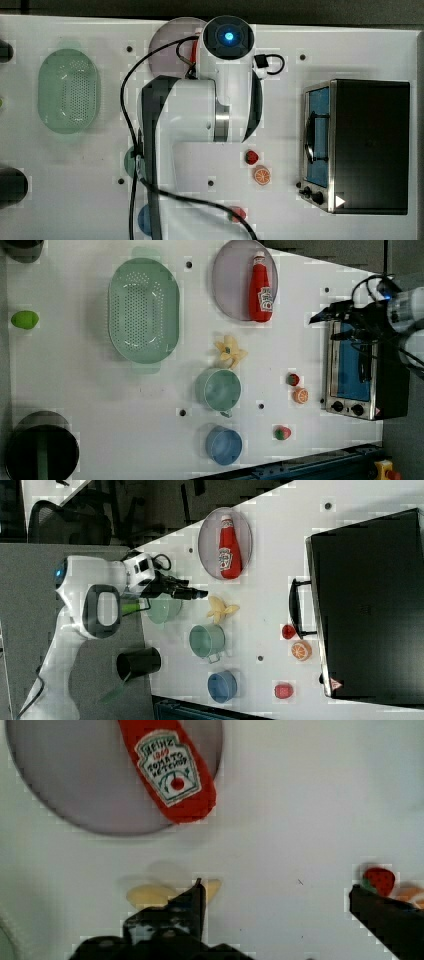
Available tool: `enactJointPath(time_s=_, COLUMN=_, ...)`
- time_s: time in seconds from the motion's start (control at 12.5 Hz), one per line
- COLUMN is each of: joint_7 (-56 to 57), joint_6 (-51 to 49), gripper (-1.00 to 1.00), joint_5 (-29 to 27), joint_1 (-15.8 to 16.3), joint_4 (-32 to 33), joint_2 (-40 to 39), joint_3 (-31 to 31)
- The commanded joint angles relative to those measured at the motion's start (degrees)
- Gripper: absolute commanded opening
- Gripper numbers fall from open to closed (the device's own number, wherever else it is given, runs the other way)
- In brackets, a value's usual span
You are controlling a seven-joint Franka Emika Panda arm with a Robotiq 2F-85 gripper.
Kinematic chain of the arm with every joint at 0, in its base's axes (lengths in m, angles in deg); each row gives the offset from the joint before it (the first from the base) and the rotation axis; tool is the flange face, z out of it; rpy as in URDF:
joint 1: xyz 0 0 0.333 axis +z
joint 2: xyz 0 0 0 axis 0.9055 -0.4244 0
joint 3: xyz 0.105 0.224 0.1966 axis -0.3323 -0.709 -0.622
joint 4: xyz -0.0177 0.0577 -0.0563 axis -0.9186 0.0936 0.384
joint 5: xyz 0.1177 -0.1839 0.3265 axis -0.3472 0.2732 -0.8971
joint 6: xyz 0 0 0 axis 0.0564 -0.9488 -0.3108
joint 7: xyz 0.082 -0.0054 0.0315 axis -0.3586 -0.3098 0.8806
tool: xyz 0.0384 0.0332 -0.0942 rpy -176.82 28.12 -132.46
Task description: Pick ketchup from plate and place it on table.
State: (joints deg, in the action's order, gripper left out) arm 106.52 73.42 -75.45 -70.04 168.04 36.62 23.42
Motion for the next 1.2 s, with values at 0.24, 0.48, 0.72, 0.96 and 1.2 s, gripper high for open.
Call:
enactJointPath(time_s=0.24, joint_7=16.3, joint_6=4.9, gripper=1.0, joint_5=-0.2, joint_1=0.6, joint_4=-6.1, joint_2=-7.5, joint_3=-0.5)
enactJointPath(time_s=0.48, joint_7=18.5, joint_6=6.1, gripper=1.0, joint_5=-0.2, joint_1=0.9, joint_4=-9.4, joint_2=-13.1, joint_3=-0.5)
enactJointPath(time_s=0.72, joint_7=18.8, joint_6=7.9, gripper=1.0, joint_5=-0.1, joint_1=1.3, joint_4=-12.8, joint_2=-18.3, joint_3=-0.5)
enactJointPath(time_s=0.96, joint_7=22.1, joint_6=11.4, gripper=1.0, joint_5=0.1, joint_1=2.0, joint_4=-15.3, joint_2=-23.3, joint_3=-0.5)
enactJointPath(time_s=1.2, joint_7=22.2, joint_6=18.2, gripper=1.0, joint_5=0.6, joint_1=2.6, joint_4=-16.5, joint_2=-27.5, joint_3=-0.4)
